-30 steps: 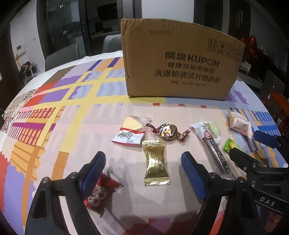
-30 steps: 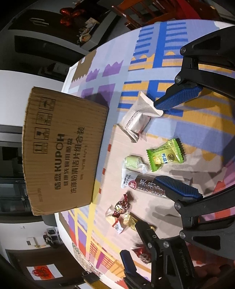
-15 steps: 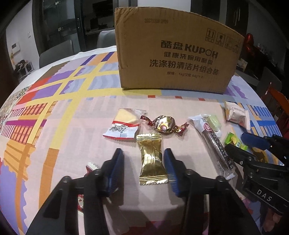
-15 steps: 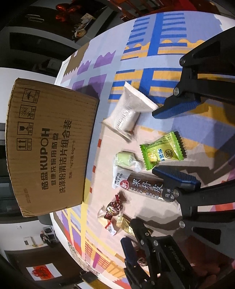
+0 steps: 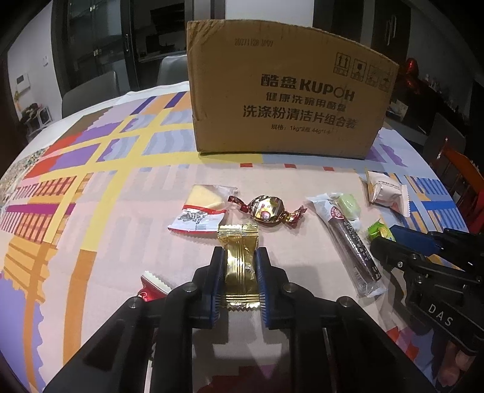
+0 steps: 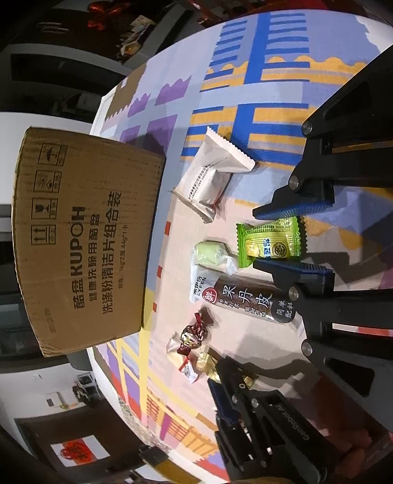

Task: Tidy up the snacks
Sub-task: 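Grasp the gold candy with the left tool while the right tool grasps the green candy, then lift both held candies and carry them over the box, then open both tools to drop the candies into the box, then withdraw both open tools from the box toward the remaining snacks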

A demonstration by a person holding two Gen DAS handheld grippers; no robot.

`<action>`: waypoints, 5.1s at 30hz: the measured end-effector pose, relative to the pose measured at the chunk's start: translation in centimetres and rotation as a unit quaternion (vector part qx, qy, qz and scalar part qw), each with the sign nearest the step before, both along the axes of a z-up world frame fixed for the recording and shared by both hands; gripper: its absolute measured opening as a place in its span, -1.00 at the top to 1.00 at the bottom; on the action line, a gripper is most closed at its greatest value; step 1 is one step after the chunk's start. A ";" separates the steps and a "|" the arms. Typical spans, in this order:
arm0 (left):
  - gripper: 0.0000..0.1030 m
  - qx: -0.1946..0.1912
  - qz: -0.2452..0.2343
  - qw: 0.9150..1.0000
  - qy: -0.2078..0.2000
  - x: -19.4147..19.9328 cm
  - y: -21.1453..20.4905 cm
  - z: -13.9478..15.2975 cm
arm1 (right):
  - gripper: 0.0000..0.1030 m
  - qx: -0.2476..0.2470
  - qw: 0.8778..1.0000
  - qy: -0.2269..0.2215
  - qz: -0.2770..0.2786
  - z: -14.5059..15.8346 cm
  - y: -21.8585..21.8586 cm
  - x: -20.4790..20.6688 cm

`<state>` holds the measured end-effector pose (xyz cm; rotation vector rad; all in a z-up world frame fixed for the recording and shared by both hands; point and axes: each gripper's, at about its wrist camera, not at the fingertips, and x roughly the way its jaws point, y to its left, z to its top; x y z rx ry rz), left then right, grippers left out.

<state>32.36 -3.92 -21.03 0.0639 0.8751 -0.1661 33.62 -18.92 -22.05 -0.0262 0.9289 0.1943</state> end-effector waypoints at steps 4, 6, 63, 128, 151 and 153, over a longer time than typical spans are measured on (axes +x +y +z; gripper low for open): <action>0.58 0.002 0.000 1.000 -0.004 -0.1 0.0 0.6 | 0.47 0.008 1.000 0.002 -0.005 0.2 -0.3 -0.1; 0.58 0.002 0.001 1.000 -0.007 -0.2 0.0 0.9 | 0.47 0.008 1.000 0.000 -0.006 0.5 -0.3 -0.2; 0.58 -0.024 -0.002 0.996 -0.086 1.7 -1.0 14.5 | 0.47 0.017 0.991 -0.123 -0.041 14.8 -2.2 1.0; -0.11 -0.015 -0.024 0.995 -0.095 15.8 -3.1 15.7 | 0.38 0.011 0.991 -0.124 -0.050 16.5 -2.2 15.6; -0.60 0.003 0.018 0.990 -0.141 11.6 -0.9 19.2 | -0.50 -0.008 0.983 -0.171 -0.065 19.5 -1.7 11.6; -0.60 0.005 0.018 0.990 -0.143 11.1 -0.8 19.5 | -0.50 -0.006 0.983 -0.173 -0.066 19.8 -1.7 11.1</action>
